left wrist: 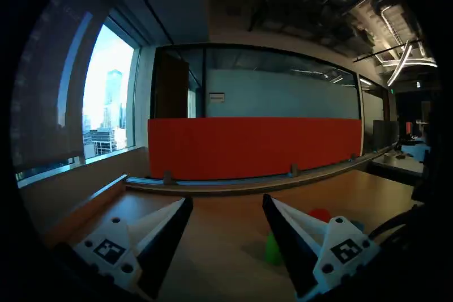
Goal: Pour water
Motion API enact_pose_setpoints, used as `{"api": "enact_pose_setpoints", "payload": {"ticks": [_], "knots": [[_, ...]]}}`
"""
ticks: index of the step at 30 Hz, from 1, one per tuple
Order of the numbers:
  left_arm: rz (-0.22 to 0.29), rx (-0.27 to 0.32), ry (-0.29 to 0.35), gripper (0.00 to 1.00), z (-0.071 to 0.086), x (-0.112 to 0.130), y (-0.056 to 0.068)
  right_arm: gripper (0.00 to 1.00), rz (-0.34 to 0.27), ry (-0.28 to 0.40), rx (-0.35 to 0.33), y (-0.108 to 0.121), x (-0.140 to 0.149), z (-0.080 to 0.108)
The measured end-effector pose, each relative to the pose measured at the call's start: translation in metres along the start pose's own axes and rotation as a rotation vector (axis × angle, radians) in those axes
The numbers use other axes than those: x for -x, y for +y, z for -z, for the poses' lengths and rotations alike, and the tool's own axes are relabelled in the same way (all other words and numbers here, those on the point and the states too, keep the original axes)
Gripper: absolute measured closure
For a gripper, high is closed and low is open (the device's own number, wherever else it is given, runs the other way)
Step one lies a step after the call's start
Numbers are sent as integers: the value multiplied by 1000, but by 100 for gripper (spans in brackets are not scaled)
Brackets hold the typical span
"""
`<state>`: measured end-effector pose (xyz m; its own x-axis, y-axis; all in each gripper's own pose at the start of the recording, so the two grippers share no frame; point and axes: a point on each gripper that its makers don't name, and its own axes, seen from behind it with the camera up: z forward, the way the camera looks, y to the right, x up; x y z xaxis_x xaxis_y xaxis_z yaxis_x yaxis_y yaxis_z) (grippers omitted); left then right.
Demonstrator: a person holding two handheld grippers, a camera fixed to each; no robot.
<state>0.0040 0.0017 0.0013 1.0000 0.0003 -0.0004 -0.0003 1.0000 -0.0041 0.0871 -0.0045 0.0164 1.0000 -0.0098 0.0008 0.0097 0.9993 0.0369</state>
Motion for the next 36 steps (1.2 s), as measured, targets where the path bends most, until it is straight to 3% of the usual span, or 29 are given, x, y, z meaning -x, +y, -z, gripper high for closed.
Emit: {"api": "enact_pose_setpoints", "payload": {"ticks": [5, 14, 23, 36], "knots": [[2, 28, -5, 9, -6, -17, 9, 1, 3, 15, -15, -5, -25, -3], [-4, 103, -4, 9, -6, -34, 25, 1, -25, -7, -76, -16, -25, -5], [-48, 243, -23, 9, -5, -41, 44, 1, -39, -12, -281, -51, -30, -1], [-10, 467, -57, 9, -6, -38, 69, 1, -15, -30, -545, -100, -39, 13]]}}
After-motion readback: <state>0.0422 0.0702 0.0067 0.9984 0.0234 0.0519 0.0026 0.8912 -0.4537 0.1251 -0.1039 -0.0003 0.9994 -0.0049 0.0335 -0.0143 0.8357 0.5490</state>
